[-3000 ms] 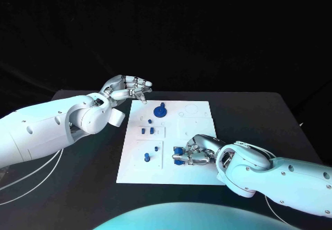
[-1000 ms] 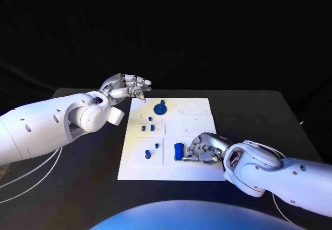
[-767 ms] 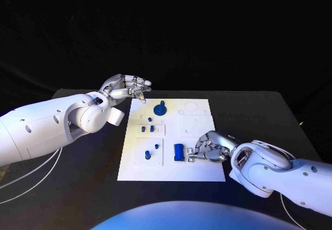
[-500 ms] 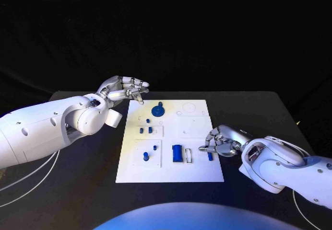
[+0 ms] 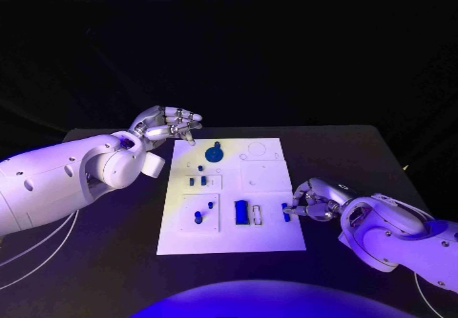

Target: Assemble the parts on the task board

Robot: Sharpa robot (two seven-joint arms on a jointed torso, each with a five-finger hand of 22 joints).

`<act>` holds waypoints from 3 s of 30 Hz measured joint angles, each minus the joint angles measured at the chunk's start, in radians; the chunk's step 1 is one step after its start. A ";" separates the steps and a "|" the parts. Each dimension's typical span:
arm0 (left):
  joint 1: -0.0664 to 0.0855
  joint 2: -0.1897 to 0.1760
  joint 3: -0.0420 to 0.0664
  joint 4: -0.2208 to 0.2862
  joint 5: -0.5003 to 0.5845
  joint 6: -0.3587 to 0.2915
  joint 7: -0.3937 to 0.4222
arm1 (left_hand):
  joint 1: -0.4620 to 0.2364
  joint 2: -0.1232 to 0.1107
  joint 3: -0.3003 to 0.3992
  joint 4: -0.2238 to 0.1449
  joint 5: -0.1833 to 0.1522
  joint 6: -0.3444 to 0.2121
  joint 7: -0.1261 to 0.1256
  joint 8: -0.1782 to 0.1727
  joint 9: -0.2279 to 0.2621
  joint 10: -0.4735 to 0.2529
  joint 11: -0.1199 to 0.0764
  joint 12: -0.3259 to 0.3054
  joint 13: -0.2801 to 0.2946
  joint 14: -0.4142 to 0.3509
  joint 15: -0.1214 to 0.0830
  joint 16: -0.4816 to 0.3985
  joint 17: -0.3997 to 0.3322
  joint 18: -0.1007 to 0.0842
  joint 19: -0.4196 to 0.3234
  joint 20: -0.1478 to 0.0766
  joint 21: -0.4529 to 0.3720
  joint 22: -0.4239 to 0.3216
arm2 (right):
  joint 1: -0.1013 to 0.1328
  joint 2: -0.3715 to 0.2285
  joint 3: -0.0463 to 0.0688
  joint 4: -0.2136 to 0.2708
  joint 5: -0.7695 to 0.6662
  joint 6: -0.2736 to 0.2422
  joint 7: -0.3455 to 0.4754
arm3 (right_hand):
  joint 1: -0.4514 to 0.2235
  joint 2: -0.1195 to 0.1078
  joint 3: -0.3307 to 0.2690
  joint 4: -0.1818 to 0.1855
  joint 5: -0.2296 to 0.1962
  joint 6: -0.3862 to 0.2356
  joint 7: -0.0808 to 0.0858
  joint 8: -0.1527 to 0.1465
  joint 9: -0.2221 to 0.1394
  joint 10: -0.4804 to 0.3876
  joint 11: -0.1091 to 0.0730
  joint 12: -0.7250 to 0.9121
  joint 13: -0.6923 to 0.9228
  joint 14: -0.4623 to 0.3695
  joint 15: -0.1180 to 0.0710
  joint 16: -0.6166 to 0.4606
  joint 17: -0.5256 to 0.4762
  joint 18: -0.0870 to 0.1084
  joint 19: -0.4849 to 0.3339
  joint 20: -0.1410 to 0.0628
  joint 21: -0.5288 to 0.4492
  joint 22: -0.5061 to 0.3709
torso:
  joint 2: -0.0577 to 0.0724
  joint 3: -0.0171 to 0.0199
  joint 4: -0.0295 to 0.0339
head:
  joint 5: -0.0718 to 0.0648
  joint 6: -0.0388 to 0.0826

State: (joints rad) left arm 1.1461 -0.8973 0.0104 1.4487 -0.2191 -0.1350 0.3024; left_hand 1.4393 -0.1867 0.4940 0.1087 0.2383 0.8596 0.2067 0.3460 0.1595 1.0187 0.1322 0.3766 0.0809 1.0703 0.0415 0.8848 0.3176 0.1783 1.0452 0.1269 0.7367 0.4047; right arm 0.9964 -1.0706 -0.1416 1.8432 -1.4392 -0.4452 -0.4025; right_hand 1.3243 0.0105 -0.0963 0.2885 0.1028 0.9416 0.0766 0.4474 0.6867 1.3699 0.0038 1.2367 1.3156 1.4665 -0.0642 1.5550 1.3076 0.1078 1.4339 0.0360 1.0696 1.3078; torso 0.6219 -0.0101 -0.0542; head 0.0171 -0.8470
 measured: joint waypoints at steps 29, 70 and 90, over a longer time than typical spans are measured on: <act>0.000 -0.004 0.000 0.001 0.001 0.002 0.000 | 0.000 0.000 0.000 0.000 0.000 0.000 0.000 0.000 0.000 0.000 0.000 0.000 0.000 0.000 0.000 0.000 0.000 0.000 0.000 0.000 -0.004 -0.001 | -0.029 0.076 0.005 -0.069 -0.099 0.035 -0.058 | 0.098 -0.031 0.023 -0.023 0.039 0.003 0.000 -0.011 -0.001 -0.013 0.002 -0.013 0.020 0.000 0.004 0.000 0.000 0.000 -0.004 0.004 -0.015 0.000 | 0.001 0.0003 0.0011 | 0.009 -0.006; 0.000 0.000 0.000 0.002 0.001 0.002 -0.002 | 0.000 0.000 0.003 -0.003 0.000 0.000 0.000 0.000 0.000 -0.004 -0.004 0.000 0.001 -0.004 0.004 -0.004 0.001 0.000 0.000 0.000 -0.004 -0.002 | -0.014 0.137 0.001 0.011 -0.032 -0.026 -0.065 | -0.078 -0.177 0.667 -0.124 0.129 -0.022 0.001 0.032 0.060 0.007 -0.006 -0.010 -0.028 0.000 0.003 0.000 0.001 0.000 0.004 0.004 -0.022 0.000 | 0.001 -0.0015 0.0011 | 0.016 -0.002; 0.000 0.004 0.000 0.002 0.001 0.003 -0.002 | -0.004 -0.004 0.003 -0.003 0.000 0.000 0.000 0.000 -0.001 -0.004 -0.004 0.000 0.001 -0.004 0.004 -0.004 0.002 0.000 0.000 0.000 -0.004 -0.003 | -0.028 0.211 0.001 -0.050 0.060 0.003 -0.065 | -0.223 -0.172 0.647 -0.089 0.148 0.018 -0.018 0.039 0.047 0.047 -0.018 0.053 -0.007 0.000 -0.004 0.000 0.000 0.000 0.011 -0.004 -0.022 0.000 | 0.001 0.0005 0.0002 | 0.016 -0.003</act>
State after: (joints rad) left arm 1.1460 -0.8929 0.0101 1.4506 -0.2182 -0.1320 0.3008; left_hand 1.4355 -0.1907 0.4968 0.1060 0.2383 0.8598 0.2066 0.3460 0.1588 1.0151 0.1285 0.3766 0.0816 1.0667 0.0452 0.8810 0.3196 0.1782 1.0452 0.1269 0.7327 0.4021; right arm 0.9687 -0.8601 -0.1411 1.7931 -1.3787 -0.4421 -0.4679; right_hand 1.1010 -0.1619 0.5506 0.1990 0.2509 0.9597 0.0587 0.4863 0.7335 1.4168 -0.0142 1.2900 1.3083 1.4666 -0.0683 1.5549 1.3079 0.1078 1.4448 0.0324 1.0473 1.3076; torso 0.6225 -0.0096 -0.0540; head 0.0333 -0.8498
